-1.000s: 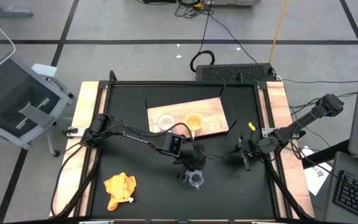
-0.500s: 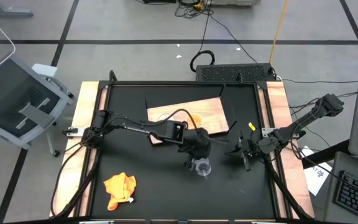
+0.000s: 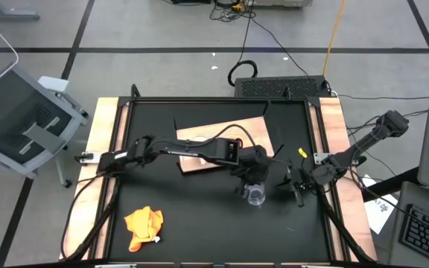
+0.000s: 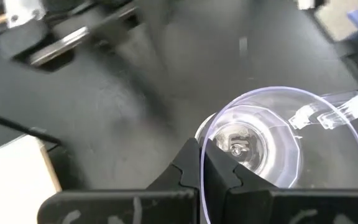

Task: Stack small to large cups/mugs on shelf
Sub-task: Put the transparent mug on the shelf

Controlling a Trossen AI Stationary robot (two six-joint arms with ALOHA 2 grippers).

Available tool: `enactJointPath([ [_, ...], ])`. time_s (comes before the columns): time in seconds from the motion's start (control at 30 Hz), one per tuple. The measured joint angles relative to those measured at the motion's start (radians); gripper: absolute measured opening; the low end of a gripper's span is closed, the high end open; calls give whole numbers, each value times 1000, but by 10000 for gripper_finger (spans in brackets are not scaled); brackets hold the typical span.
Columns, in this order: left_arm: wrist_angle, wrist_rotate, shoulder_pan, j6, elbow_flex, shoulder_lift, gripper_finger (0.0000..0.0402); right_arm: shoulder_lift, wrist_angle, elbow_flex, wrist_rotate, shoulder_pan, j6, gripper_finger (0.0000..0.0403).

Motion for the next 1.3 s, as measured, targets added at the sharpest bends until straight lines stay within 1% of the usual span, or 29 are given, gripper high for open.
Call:
enactJointPath([
  [0.03,27,12,9,-6,-13,4,1,-7,-10,0,0,14,0,0],
  [0.1,17,62,29,-14,-16,9,1,-15,-27,0,-1,42,0,0],
  [0.13,18,71,37,-19,-16,9,1,-17,-43,0,-1,55,0,0],
  [0.27,34,75,62,-21,-12,10,1,-16,-53,0,5,96,5,0],
  [0.4,31,73,74,-17,-14,18,1,-16,-53,0,31,112,0,0],
  [0.47,36,53,84,-10,-14,14,1,-16,-57,0,31,113,-1,0],
  [0.6,29,-30,119,-19,-4,12,1,-16,-57,0,33,112,-1,0],
  [0.83,22,-39,164,-26,-4,12,1,-15,-55,0,34,112,3,0],
  [1.3,35,-42,169,-4,-3,12,1,-15,-53,0,35,112,4,0],
])
